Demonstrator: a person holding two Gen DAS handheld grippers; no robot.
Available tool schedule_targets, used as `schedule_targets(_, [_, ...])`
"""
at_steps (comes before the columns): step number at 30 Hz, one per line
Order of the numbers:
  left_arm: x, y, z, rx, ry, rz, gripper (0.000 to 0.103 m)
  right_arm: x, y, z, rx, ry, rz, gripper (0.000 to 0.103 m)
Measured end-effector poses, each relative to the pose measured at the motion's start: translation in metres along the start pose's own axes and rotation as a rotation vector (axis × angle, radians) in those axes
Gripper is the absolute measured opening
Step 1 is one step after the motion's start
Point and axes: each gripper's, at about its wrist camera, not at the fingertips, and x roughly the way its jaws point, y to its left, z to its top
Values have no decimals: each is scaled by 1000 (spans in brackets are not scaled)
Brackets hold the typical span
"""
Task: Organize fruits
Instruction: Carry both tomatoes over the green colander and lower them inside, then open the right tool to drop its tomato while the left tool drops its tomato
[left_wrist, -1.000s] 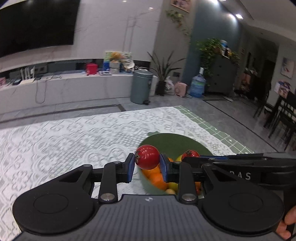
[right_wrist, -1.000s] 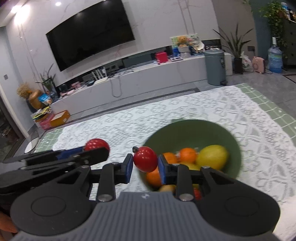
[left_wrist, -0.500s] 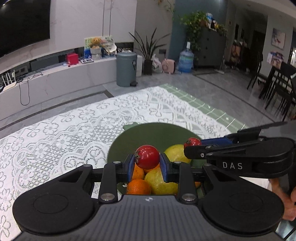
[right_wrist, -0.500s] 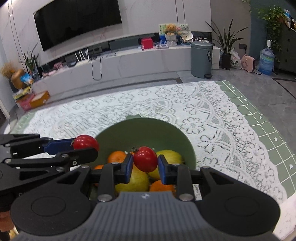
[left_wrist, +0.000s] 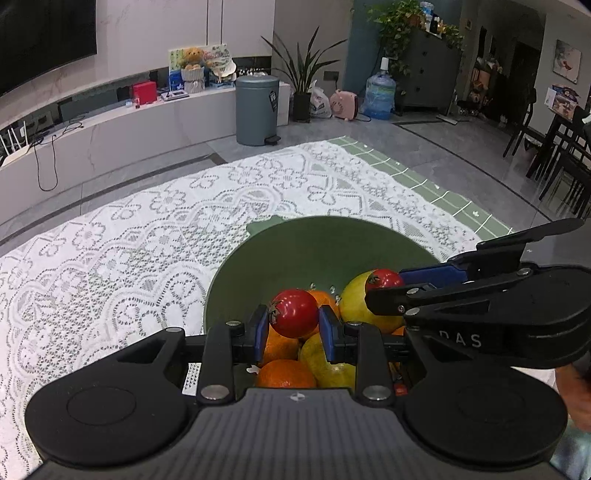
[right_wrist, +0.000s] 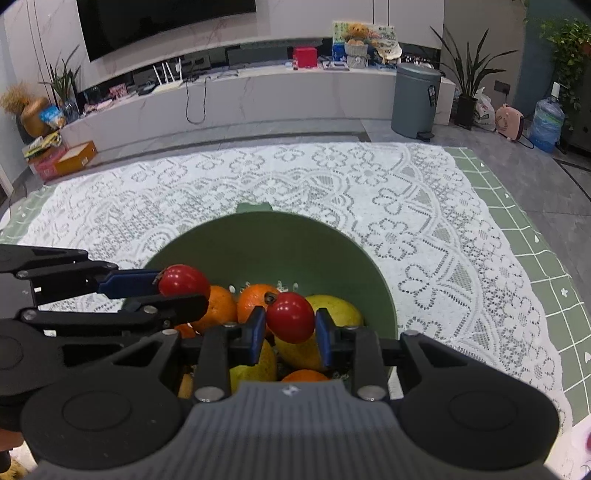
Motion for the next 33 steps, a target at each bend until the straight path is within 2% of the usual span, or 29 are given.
schedule_targets(17, [7, 3, -6, -17, 62, 12, 33, 7, 2, 3, -28, 16, 6, 29])
schedule_targets(21, [0, 6, -4, -24, 59, 28, 40, 7, 3, 5, -25, 28, 15, 31])
schedule_targets(25, [-13, 8, -1, -29, 42, 45, 50, 0, 1, 9, -3, 21, 15, 43])
schedule_targets(29, [-32, 8, 2, -23, 8, 60, 61, -15, 1, 15, 18, -6, 16, 60])
schedule_targets(33, [-56, 6, 2, -22, -42, 98, 69, -40, 6, 20, 16, -59, 14, 69])
